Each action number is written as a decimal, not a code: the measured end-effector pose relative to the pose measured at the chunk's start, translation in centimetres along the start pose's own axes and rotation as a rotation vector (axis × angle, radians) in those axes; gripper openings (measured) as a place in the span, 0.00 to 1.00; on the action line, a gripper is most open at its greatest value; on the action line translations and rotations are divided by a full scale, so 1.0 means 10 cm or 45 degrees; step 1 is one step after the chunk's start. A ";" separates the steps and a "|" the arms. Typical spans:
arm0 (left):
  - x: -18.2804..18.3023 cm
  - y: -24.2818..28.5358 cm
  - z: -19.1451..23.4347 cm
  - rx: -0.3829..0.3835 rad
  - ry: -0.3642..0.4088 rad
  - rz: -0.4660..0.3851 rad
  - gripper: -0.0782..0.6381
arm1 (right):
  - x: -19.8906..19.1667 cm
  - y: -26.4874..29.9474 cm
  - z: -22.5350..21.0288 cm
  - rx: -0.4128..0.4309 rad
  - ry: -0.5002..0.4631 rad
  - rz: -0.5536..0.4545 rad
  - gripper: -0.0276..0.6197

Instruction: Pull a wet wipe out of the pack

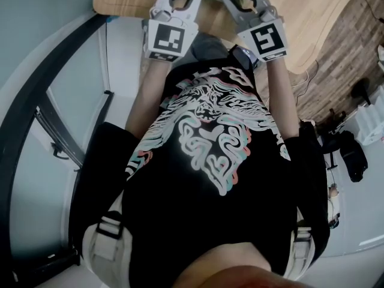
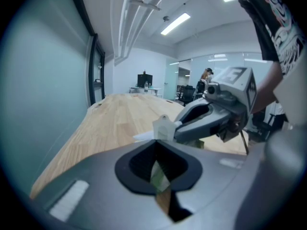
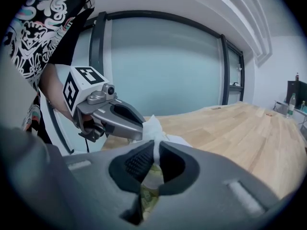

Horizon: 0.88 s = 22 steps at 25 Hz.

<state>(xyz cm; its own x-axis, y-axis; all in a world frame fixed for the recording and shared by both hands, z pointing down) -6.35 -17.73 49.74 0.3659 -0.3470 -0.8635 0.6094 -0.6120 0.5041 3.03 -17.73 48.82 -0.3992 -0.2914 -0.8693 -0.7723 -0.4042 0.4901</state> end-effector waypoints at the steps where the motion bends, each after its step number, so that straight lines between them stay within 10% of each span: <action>1: 0.00 0.00 -0.01 -0.002 -0.003 -0.001 0.10 | 0.00 0.00 0.00 -0.005 0.007 -0.004 0.07; 22: 0.07 -0.13 -0.05 -0.023 0.004 -0.039 0.10 | 0.03 -0.14 0.10 -0.093 0.145 -0.097 0.06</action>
<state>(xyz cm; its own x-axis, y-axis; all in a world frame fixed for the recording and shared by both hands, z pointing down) -6.50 -16.79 48.53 0.3488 -0.3259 -0.8787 0.6332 -0.6093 0.4773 3.49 -16.38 47.82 -0.2790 -0.3524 -0.8933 -0.7584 -0.4898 0.4301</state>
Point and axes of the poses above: the fingertips, and each gripper's own axes: y forward along the fingers, z to its left, x out of its top, the point moved 5 cm from there along -y, backward along the fingers, and after that the axes turned 4 degrees about x, right-handed, at the moved point
